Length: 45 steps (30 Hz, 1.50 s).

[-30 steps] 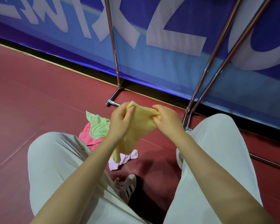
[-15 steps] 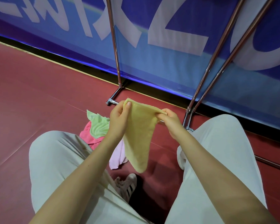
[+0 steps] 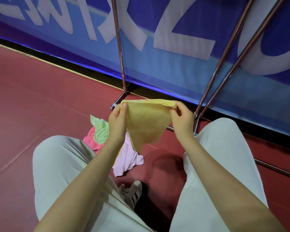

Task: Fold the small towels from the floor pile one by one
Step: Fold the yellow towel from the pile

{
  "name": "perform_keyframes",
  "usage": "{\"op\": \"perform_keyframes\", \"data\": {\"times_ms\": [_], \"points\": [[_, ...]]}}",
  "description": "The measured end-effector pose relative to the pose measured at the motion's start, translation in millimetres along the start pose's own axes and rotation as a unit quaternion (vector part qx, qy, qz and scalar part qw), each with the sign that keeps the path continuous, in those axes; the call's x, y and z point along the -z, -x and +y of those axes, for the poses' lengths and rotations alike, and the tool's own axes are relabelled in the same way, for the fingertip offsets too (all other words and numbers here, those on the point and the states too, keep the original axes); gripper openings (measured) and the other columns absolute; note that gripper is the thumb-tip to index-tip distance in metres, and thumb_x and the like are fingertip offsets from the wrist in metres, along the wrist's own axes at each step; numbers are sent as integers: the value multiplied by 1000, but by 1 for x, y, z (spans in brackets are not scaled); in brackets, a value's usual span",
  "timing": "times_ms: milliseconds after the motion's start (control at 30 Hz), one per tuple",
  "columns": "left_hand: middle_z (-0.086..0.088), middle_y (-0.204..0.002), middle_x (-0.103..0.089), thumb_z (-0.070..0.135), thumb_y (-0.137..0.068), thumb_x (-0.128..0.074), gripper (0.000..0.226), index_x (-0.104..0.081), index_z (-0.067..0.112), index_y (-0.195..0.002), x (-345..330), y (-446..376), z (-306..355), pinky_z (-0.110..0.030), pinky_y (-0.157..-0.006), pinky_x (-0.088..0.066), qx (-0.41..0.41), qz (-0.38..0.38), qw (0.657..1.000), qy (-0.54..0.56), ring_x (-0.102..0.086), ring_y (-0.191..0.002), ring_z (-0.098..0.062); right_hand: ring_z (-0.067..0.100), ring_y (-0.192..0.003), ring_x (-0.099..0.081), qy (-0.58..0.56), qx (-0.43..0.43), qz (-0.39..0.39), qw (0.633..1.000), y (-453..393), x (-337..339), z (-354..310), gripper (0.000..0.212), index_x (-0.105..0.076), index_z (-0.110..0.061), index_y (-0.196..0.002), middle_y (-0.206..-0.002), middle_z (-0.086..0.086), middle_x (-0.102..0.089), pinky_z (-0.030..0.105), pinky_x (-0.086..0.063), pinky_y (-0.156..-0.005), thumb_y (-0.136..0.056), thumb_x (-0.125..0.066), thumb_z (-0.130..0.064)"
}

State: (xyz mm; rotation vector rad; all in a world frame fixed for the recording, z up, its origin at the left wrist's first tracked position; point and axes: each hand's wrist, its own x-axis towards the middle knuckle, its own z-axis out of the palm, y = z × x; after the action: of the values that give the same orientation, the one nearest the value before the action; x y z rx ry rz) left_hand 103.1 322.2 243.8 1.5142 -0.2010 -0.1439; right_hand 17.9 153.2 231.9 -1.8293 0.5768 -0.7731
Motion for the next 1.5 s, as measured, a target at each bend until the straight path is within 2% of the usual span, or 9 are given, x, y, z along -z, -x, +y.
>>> {"op": "perform_keyframes", "data": {"times_ms": [133,233,400,667,900,1067,1200,1400,1500], "points": [[19,-57,-43,20,-102,-46,34,-51,23,-68,2,-1,10,-12,-56,-33,-28,33,999,4,-39,-59,4,6,-87,-64,52,62,-1,997,-1,-3,-4,21,-69,-19,-108,-97,-8,-71,22,-50,-72,-92,-56,-18],[15,-65,-41,21,-102,-47,30,-52,18,-73,6,-7,8,-12,-57,-33,-25,50,998,4,-38,-59,4,11,-61,-47,41,15,-46,998,-2,-12,-4,11,-64,-13,-87,-69,5,-58,30,-37,-57,-91,-56,-19],[9,-64,-39,22,-101,-48,32,-49,18,-68,8,-10,-1,-10,-51,-33,20,55,998,-12,-39,-52,4,15,-57,-30,-5,-67,-40,997,1,-26,-4,38,-38,-5,-65,-59,5,-32,32,-25,-56,-92,-55,-27],[-3,-82,-56,30,-98,-50,27,-61,21,-75,4,-5,-12,-28,-66,-43,165,52,984,35,-51,-74,-15,10,-58,-32,-102,-209,9,973,7,-40,2,31,-45,-7,-67,-61,-1,-36,27,-28,-55,-90,-59,-23],[0,-87,-65,26,-98,-51,25,-68,10,-107,-12,2,-20,-23,-65,-47,216,50,970,96,-59,-76,-12,19,-76,-49,-212,-329,49,919,11,-49,1,14,-59,-10,-83,-79,5,-54,32,-43,-69,-90,-60,-22],[7,-77,-63,22,-101,-48,22,-67,20,-90,-26,6,-16,-23,-70,-46,159,41,984,73,-57,-72,-7,16,-76,-55,-196,-295,17,935,15,-54,-8,16,-59,-15,-80,-80,4,-58,33,-47,-71,-92,-57,-26],[13,-67,-68,16,-103,-44,23,-66,11,-102,-38,15,-11,-12,-56,-48,129,7,987,93,-62,-60,3,14,-72,-53,-169,-244,-24,955,20,-58,-14,18,-55,-13,-81,-74,1,-55,34,-44,-69,-92,-56,-26],[-4,-93,-72,17,-101,-42,30,-70,10,-104,-42,11,-14,-38,-88,-52,104,4,992,71,-65,-87,-15,18,-74,-62,-231,-201,-69,950,19,-60,-24,23,-66,-11,-91,-78,6,-64,32,-52,-72,-97,-46,-21],[-2,-89,-71,13,-99,-43,28,-71,8,-102,-38,3,-13,-36,-83,-53,112,1,988,110,-64,-84,-14,11,-70,-60,-182,-137,-106,968,15,-57,-23,21,-66,-12,-99,-78,3,-63,22,-50,-66,-96,-46,-6]]}}
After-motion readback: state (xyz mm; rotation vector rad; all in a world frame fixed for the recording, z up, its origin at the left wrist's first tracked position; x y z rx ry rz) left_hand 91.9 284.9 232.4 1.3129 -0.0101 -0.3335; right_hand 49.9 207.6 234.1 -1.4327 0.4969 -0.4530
